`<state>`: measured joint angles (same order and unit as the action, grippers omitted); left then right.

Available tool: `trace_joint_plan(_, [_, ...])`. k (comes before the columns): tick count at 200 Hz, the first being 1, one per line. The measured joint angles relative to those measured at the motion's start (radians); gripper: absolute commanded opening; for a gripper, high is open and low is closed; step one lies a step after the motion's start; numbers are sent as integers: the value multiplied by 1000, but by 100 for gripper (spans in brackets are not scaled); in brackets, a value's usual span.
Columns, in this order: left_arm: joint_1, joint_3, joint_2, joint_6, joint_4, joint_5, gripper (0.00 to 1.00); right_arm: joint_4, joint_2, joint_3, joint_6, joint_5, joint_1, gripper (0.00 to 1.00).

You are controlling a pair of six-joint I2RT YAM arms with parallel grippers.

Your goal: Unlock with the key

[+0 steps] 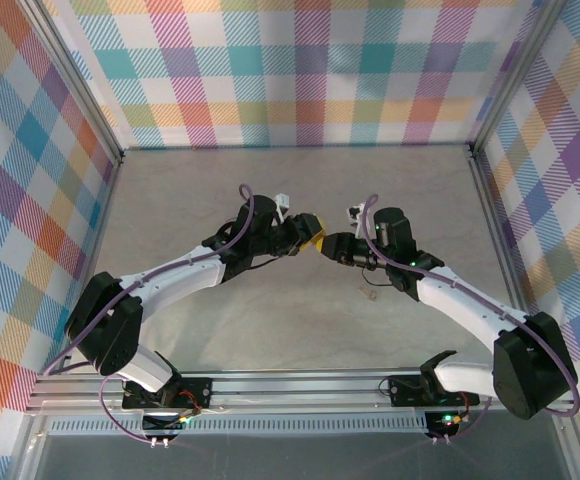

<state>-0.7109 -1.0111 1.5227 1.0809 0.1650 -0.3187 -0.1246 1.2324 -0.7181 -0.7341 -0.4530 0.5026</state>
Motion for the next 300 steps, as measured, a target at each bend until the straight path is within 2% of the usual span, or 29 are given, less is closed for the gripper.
trace_joint_plan(54, [0,46,-15,5,50,29,0,-66,16,19,-79,-67,-28,0])
trace_joint_plan(88, [1,74,-39,7,121,46,0,-150,30,24,-154,-132,-52,0])
trace_joint_plan(99, [1,74,-45,6,127,51,0,-168,31,24,-169,-145,-56,5])
trace_joint_plan(121, [0,74,-60,-10,120,50,0,-150,29,13,-173,-158,-58,29])
trace_joint_plan(138, [0,69,-74,-41,87,47,0,-32,19,-30,-130,-136,-58,36])
trace_joint_plan(157, [0,27,-89,-133,-22,45,0,122,-18,-77,-70,-101,-64,40])
trace_joint_plan(185, [-5,-80,-90,-343,-261,39,0,302,-101,-145,18,-72,-118,47])
trace_joint_plan(228, [-90,-169,-90,-669,-555,99,0,427,-60,-303,116,-114,-154,51])
trace_joint_plan(262, [-139,-169,-90,-812,-639,135,0,450,35,-345,137,-196,-126,51])
trace_joint_plan(300, [-139,-169,-90,-879,-638,165,0,513,78,-342,156,-216,-46,49])
